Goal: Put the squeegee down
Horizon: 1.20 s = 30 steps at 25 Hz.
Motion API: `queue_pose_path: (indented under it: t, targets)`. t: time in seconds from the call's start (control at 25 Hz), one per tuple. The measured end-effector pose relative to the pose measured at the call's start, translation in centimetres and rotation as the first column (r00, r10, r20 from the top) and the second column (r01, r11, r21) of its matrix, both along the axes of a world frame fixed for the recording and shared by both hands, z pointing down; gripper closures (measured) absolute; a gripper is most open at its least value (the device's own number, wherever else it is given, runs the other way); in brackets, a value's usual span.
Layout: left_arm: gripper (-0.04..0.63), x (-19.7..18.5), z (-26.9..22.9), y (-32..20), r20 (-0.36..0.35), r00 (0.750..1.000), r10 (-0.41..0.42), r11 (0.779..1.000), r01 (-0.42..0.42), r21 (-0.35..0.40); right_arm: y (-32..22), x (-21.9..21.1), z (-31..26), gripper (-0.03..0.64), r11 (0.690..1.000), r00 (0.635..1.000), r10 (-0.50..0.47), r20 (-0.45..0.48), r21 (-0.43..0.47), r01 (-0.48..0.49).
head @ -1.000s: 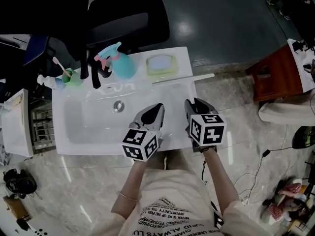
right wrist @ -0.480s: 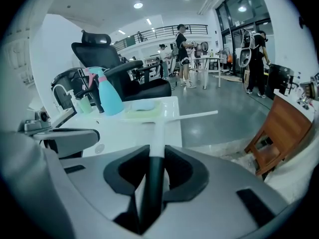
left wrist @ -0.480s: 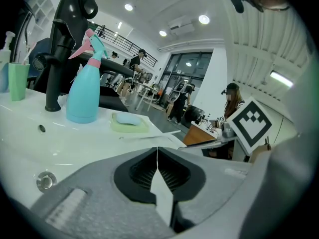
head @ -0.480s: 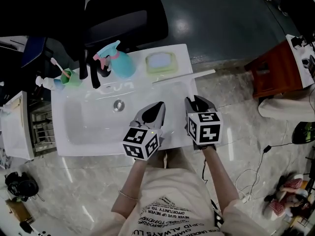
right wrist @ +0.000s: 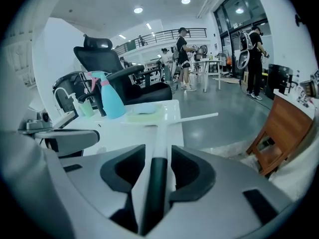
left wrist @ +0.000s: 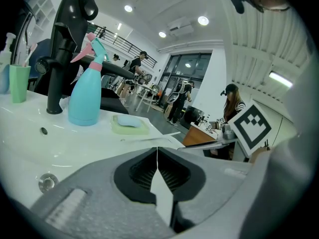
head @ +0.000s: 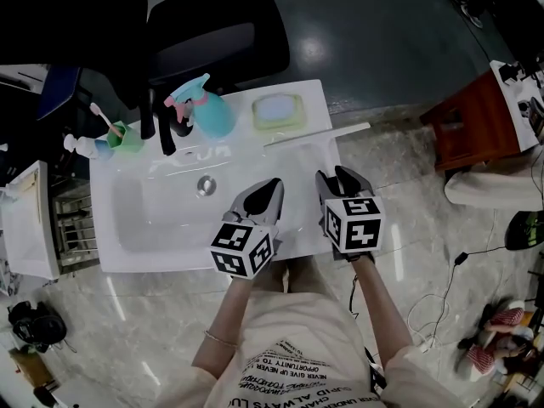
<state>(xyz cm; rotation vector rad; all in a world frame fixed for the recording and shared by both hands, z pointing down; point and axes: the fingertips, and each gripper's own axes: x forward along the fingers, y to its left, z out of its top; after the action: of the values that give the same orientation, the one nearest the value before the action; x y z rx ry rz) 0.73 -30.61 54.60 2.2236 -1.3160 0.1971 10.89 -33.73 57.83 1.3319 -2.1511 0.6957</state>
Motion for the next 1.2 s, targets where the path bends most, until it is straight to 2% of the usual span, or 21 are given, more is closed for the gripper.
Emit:
queue_pose_path:
  t: [0.24,0.48,0.68,0.92,1.2]
  targets:
    - [0.572,-0.1,-1.2,-0.2,0.002,1.000,0.007,0.999,-0.007,0.037,0.0,0.9,-2.0,0.472,0.996,0.999,0.034,0.024,0.084,-0.036]
    - [0.572,0.5,-3.8,-0.3,0.013,0.999,0.029,0.990,-0.031,0.135,0.4,0.8,-4.6,0.571,0.985,0.996,0.030,0.085,0.169,-0.044]
    - [0.572,0.6,-6.2,-0.5,0.031,0.999,0.039,0.976,-0.044,0.211,0.5,0.9,-6.6,0.608,0.977,0.992,0.030,0.124,0.206,-0.056]
    - [0.572,0.3,-8.6,-0.4,0.045,0.998,0.049,0.958,-0.060,0.279,0.5,0.9,-9.3,0.612,0.966,0.985,0.004,0.171,0.253,-0.048]
    - [0.572,-0.5,-10.9,0.0,0.066,0.997,0.049,0.938,-0.068,0.340,1.1,0.9,-12.9,0.613,0.939,0.975,-0.036,0.218,0.340,-0.042]
